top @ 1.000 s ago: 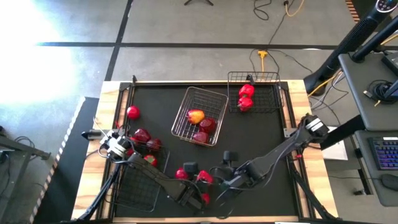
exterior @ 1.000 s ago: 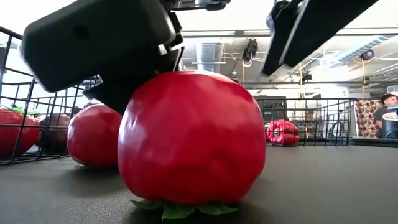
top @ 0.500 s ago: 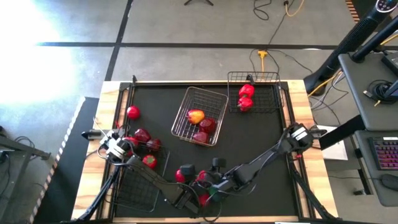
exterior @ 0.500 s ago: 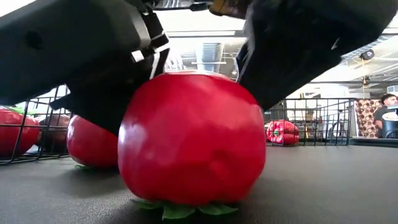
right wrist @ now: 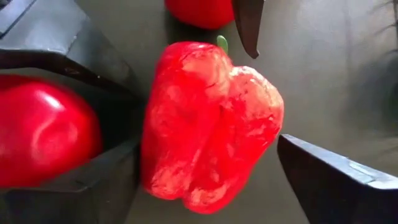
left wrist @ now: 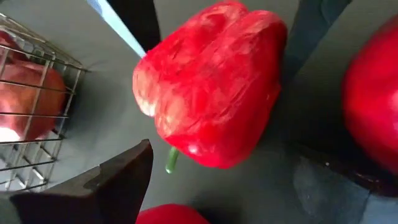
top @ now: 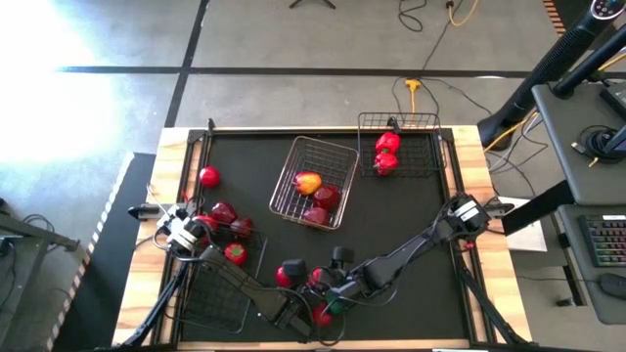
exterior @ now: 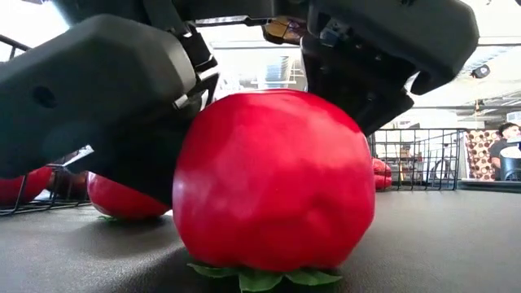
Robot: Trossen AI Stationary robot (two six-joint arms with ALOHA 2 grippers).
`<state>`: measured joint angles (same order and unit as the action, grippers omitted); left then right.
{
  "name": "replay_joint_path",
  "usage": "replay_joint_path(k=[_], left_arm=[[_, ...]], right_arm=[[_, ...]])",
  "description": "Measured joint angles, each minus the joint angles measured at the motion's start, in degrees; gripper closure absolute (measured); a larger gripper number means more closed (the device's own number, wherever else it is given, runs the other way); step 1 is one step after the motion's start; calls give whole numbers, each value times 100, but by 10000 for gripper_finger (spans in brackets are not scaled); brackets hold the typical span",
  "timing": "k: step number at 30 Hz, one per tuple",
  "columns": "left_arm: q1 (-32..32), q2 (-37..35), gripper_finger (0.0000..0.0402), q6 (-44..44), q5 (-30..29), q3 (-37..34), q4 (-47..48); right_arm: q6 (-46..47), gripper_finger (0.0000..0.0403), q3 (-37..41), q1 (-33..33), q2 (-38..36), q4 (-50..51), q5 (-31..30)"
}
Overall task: Sort produce into baskets
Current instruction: Put the red bell pepper into the top black wire basket
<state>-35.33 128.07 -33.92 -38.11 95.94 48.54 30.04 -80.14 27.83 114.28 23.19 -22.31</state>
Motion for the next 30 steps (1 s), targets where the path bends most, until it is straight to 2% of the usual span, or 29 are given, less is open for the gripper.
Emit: replay_joint_path(k=[8,14,19,25,30], left_arm=[[-17,-219,65,198,-72,8,715],[-118,-768,65,-203,-474,26,1707],[-295,-1377,65,-919,-1163,12,2553],[-672,-2149,65,-2347,-1390,-1,4192],[-928,-3027,65,-2489,-1395,-293,3994]], right_arm=[[-103,200,0,-39,-96,108,-1],[-143,204,-7,-46,-864,902,-132],[132,204,-4,31,-1778,2085,-792],[1695,201,17,16,-2944,4274,-1988],[3339,201,77,-304,-3904,6056,-2928]])
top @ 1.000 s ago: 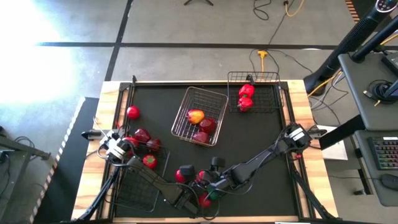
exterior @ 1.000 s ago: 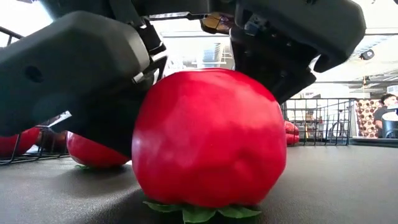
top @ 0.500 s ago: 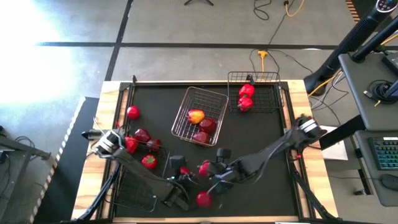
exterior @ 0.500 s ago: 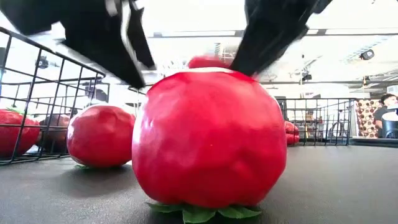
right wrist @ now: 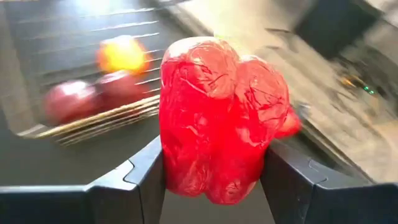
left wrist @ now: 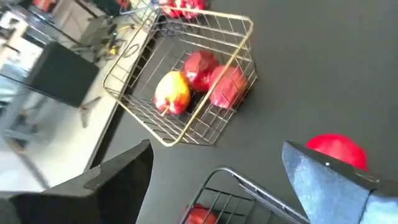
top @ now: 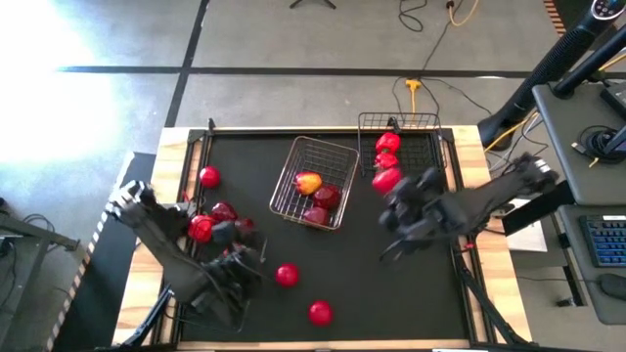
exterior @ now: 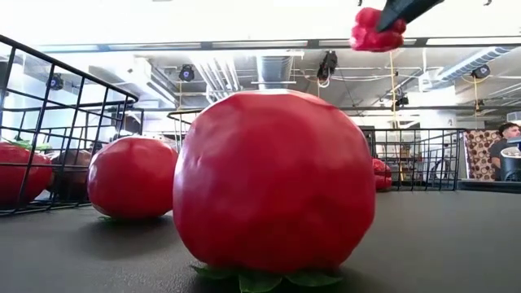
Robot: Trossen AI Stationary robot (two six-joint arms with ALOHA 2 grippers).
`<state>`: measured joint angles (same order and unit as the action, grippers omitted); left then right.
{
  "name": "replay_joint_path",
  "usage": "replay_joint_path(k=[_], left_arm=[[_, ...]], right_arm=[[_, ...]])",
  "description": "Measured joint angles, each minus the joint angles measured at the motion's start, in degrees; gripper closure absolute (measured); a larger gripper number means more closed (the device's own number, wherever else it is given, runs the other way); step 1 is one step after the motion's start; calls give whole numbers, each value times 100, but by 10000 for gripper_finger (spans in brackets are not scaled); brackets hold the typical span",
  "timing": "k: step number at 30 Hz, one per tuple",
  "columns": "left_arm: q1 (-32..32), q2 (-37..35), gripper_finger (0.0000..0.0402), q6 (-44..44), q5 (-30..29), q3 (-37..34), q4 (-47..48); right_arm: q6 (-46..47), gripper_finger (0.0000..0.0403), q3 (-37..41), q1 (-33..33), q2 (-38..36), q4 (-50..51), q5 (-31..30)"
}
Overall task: Sort produce into baskets
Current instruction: Put the red bell pepper into the top black wire basket
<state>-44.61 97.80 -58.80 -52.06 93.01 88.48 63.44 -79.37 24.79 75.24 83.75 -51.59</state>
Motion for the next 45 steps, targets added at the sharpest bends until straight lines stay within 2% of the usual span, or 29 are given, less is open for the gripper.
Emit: replay_joint_path(k=[3,7,12,15,17,20,23,26,31,36,39,45], left_arm=[[-24,-441,65,-222,2,-81,49],[-32,-807,65,-77,-118,-81,5],[-11,-921,65,481,-694,-92,151],[37,-949,65,607,-1045,-169,156],[71,-949,65,623,-1068,-234,154],[85,-951,65,591,-1009,-352,154],[84,-949,65,469,-711,-544,152],[84,-949,65,367,-381,-750,152],[84,-959,65,348,-323,-1079,154],[157,-1174,65,-384,-1359,-1237,152],[278,-1510,65,-442,-1444,-1289,150],[707,-2576,65,-752,-1448,-1598,156]], right_arm=[[382,200,105,-437,-507,521,-53],[161,200,324,-1240,-1053,540,-52],[-829,199,626,-2528,-1330,129,165],[-1798,198,893,-3567,-1324,-704,398],[-2422,198,1155,-4389,-1252,-1513,812],[-3437,198,1645,-5659,-1020,-2656,1960],[-3774,198,2128,-6812,-642,-3414,3320],[-4062,198,2483,-7627,-184,-4120,4113],[-4321,197,2576,-8122,475,-4549,4408],[-4752,166,2296,-8141,1094,-4462,4025],[-4758,128,2071,-8115,1363,-4125,3654],[-5244,76,1361,-8012,1490,-2851,3647]])
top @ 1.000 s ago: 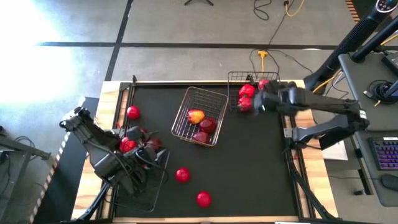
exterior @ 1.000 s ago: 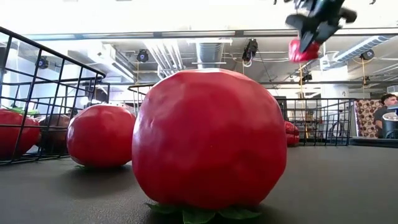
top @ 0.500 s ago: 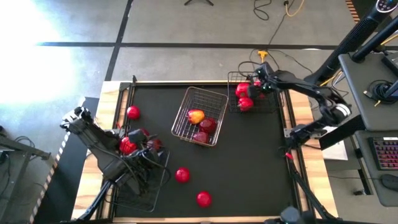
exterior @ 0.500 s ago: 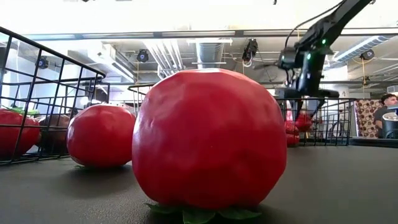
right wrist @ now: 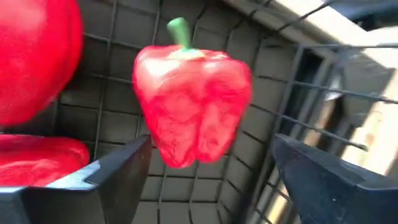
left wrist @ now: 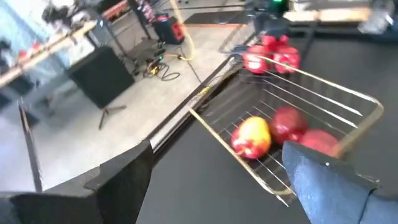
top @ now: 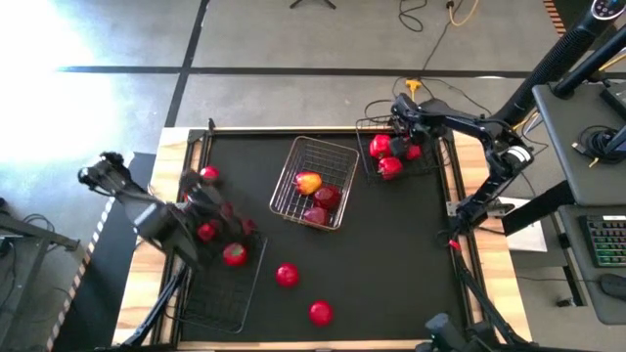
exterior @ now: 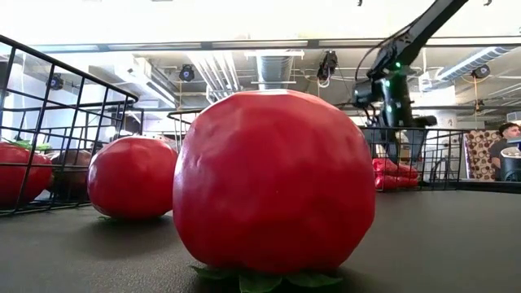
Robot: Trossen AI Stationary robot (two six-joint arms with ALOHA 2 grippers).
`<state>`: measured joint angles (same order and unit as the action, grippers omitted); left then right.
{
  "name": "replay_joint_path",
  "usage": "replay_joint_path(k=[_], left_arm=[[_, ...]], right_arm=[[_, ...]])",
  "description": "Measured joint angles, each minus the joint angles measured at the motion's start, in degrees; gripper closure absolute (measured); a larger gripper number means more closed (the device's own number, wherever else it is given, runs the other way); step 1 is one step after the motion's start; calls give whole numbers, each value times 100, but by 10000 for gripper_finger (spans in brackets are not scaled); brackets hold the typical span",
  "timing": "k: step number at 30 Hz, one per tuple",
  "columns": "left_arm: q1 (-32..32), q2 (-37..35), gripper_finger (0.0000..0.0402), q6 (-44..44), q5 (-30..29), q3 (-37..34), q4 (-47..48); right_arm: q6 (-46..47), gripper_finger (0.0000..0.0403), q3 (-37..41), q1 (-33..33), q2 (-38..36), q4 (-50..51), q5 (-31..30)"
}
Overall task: Sort produce into baskets
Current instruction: Put the red bell pepper into the top black wire basket
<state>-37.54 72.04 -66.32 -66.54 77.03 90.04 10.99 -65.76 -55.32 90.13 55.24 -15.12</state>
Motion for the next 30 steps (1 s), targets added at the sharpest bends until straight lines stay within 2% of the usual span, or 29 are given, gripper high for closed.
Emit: replay_joint_path(k=[4,8,14,18,23,27,30], left_arm=[[441,-688,65,-211,-20,-367,-53],[895,-1245,65,-610,-24,-806,-97],[1341,-1737,65,-773,-120,-1500,-540],[1404,-1771,65,-766,-118,-1870,-911],[1403,-1546,65,-213,-193,-2050,-1127],[1404,-1295,65,381,-147,-2050,-1417],[1430,-1082,65,397,-87,-2050,-1468]], right_arm=[[176,63,-383,281,-458,146,-494],[646,61,-318,1014,-1281,-197,-532],[884,60,618,2719,-2546,-1375,-482],[896,60,1580,3635,-3063,-2793,-480],[724,60,2616,4142,-3168,-4806,-481],[868,60,3026,4209,-2981,-5937,-427],[602,60,3174,4224,-2779,-6583,-410]])
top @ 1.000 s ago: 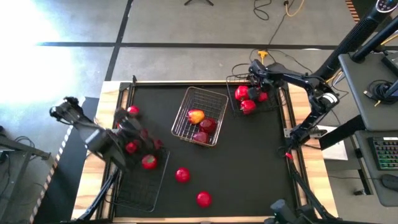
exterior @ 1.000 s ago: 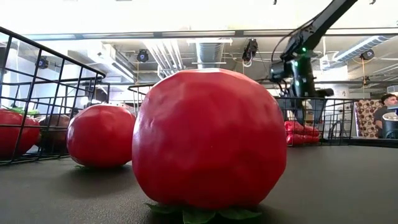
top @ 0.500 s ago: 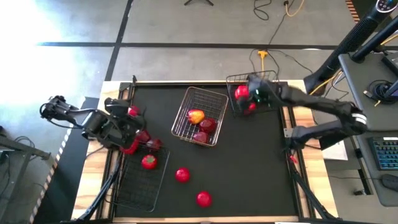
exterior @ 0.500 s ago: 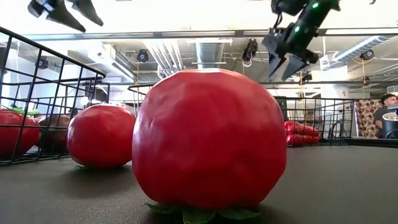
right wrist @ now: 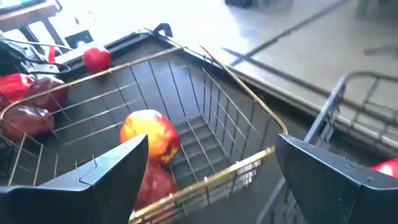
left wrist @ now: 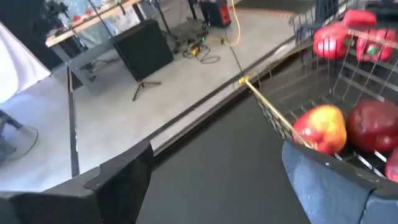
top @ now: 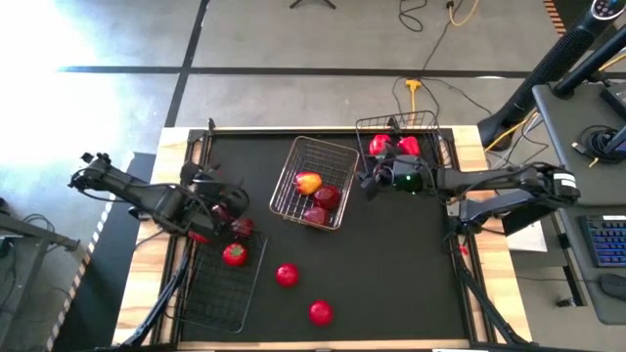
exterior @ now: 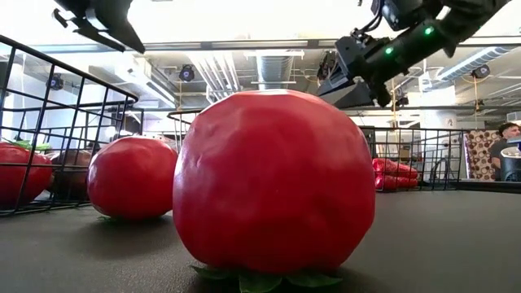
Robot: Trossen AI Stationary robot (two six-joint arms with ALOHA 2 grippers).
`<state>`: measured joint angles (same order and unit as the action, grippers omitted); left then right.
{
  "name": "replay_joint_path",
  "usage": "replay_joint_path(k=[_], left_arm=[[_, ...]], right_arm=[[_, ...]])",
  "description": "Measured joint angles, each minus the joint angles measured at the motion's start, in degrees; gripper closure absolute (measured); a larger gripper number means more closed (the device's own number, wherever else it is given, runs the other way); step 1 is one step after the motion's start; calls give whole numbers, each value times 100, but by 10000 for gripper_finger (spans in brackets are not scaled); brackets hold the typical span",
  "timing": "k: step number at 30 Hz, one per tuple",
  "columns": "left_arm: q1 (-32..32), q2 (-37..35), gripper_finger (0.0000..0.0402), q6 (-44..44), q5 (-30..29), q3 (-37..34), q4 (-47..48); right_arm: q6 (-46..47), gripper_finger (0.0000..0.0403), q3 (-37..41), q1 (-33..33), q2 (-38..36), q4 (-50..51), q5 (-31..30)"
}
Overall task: Sort produce into baskets
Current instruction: Put the red bell pepper into the top black wire basket
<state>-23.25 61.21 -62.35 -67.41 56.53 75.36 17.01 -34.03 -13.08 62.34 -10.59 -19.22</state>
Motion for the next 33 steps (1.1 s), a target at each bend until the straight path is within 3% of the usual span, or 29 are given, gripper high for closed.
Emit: replay_joint_path(k=[4,9,16,22,28,33], left_arm=[[213,93,65,-267,843,3,39],[977,75,65,-713,1957,347,784],[2504,78,65,-61,4334,705,1266],[3294,299,65,140,4809,710,1492],[3786,693,65,719,6139,666,1464],[4109,1167,65,1261,6737,401,1465]], right_arm=[[-688,60,331,350,354,-1258,302],[-1539,60,552,923,848,-2573,419],[-1729,60,562,1116,1905,-3542,410],[-2212,60,132,1071,2457,-4240,401],[-2248,60,70,1097,2612,-4098,433],[-2353,60,75,1093,2640,-4065,421]])
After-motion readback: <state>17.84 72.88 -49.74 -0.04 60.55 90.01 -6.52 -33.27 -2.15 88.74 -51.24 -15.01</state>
